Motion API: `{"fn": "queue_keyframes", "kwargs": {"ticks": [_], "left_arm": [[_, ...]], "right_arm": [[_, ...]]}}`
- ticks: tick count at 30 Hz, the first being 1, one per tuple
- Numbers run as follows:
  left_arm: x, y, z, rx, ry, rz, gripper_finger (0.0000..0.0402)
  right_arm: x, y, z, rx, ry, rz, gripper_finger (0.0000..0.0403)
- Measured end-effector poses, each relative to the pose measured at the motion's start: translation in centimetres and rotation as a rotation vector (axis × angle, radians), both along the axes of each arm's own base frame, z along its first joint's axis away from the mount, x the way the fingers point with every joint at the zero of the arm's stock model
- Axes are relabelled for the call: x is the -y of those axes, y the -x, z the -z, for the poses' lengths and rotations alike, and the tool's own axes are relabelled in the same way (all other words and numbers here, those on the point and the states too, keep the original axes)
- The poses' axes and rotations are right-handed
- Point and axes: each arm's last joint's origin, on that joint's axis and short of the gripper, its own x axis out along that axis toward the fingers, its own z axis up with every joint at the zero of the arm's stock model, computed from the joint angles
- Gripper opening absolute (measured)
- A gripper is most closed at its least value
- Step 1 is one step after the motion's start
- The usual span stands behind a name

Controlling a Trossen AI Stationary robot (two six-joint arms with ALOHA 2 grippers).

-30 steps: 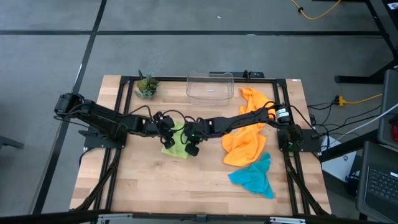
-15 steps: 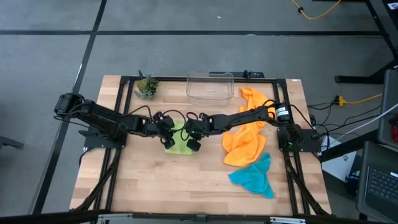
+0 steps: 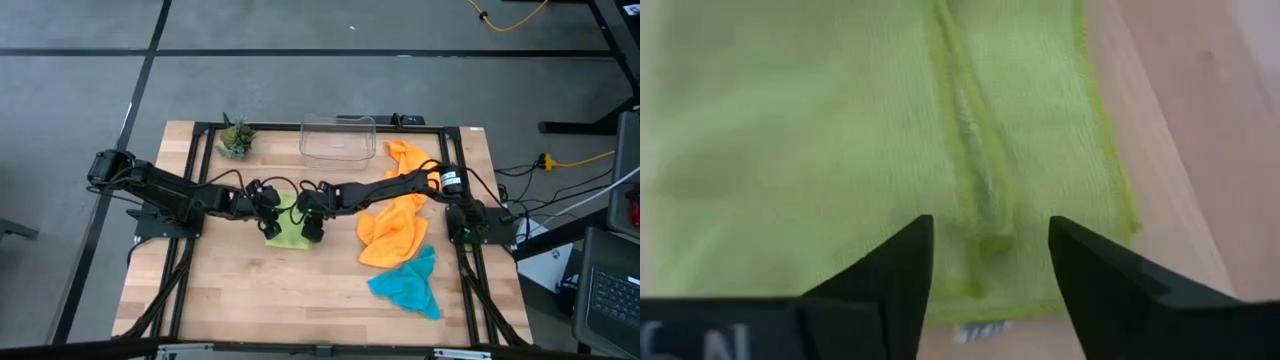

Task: Fold microfiber towels
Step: Fold the green microfiber cloth

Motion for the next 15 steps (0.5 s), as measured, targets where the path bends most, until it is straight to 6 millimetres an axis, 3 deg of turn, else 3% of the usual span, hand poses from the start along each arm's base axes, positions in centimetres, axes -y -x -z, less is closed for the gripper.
{"fn": "queue_keyframes", "kwargs": {"ticks": [7, 15], "left_arm": [[0.00, 0.00, 0.00, 0.001, 0.000, 0.000, 0.0121], [0.01, 0.02, 0.01, -0.005, -0.002, 0.003, 0.0121]], "right_arm": [[0.71, -0.30, 0.66, 0.005, -0.003, -0.008, 0.0215], [0.37, -0.28, 0.68, -0.003, 0.007, -0.047, 0.0182]]}}
